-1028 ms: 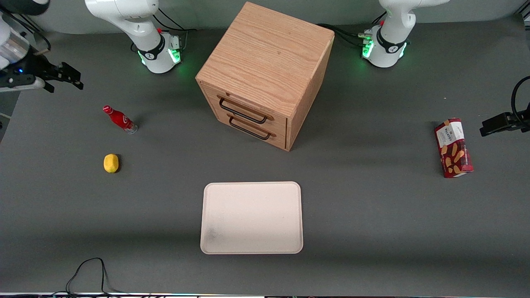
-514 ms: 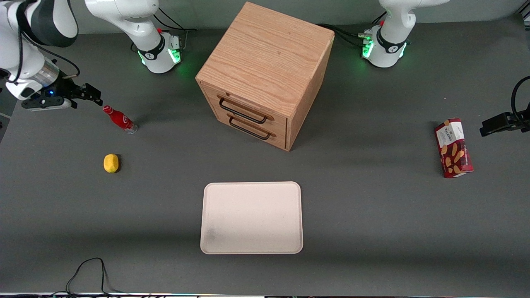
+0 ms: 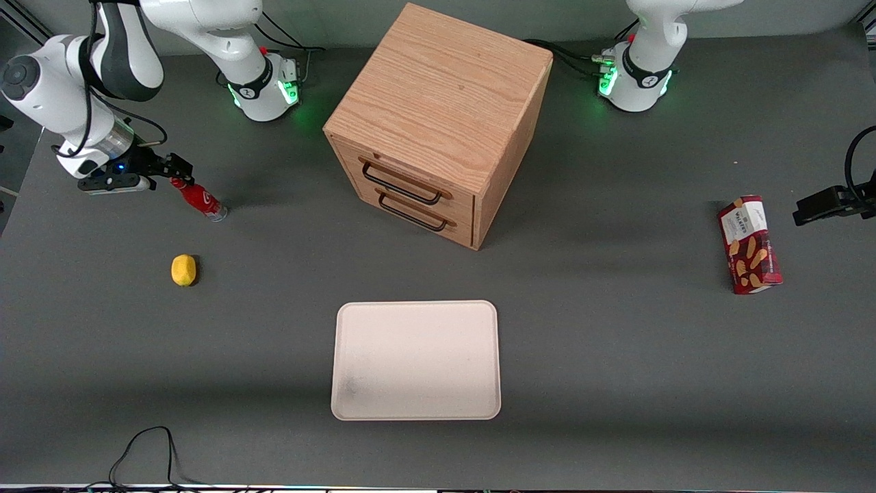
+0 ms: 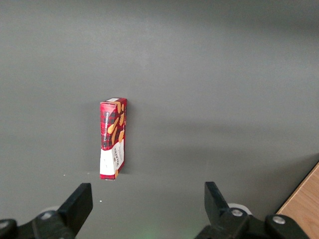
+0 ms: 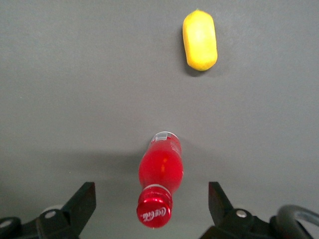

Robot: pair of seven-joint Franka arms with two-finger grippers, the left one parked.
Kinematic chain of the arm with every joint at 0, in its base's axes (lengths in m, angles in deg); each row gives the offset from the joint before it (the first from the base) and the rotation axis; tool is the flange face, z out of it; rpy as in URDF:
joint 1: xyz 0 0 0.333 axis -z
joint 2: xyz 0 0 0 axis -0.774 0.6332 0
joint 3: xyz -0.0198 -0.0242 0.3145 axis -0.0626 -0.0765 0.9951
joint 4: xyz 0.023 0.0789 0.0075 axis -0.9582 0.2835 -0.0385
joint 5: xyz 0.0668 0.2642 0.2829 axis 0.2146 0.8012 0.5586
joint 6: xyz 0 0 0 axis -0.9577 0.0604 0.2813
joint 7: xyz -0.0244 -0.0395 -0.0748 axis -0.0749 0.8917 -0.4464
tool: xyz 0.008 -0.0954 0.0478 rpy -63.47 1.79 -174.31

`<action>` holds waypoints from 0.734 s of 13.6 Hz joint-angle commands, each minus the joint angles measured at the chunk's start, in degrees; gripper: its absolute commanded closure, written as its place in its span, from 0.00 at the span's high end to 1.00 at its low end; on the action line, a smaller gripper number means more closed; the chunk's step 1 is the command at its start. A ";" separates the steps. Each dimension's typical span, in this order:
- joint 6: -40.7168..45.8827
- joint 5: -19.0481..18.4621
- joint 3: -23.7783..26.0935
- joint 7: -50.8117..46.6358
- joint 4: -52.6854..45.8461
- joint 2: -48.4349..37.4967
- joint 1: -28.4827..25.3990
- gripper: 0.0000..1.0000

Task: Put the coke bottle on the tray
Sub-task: 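Move the open right gripper down over the red Coca-Cola bottle, then close the right gripper on the bottle's neck and lift it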

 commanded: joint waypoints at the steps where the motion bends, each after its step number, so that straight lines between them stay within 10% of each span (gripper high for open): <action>1: -2.28 -0.67 -1.45 0.56 0.95 1.43 -0.71 1.00; 8: -5.27 -0.67 -1.81 0.82 2.45 2.93 -0.80 0.99; 10: -4.74 -0.67 -1.81 0.74 2.45 2.93 -0.80 0.68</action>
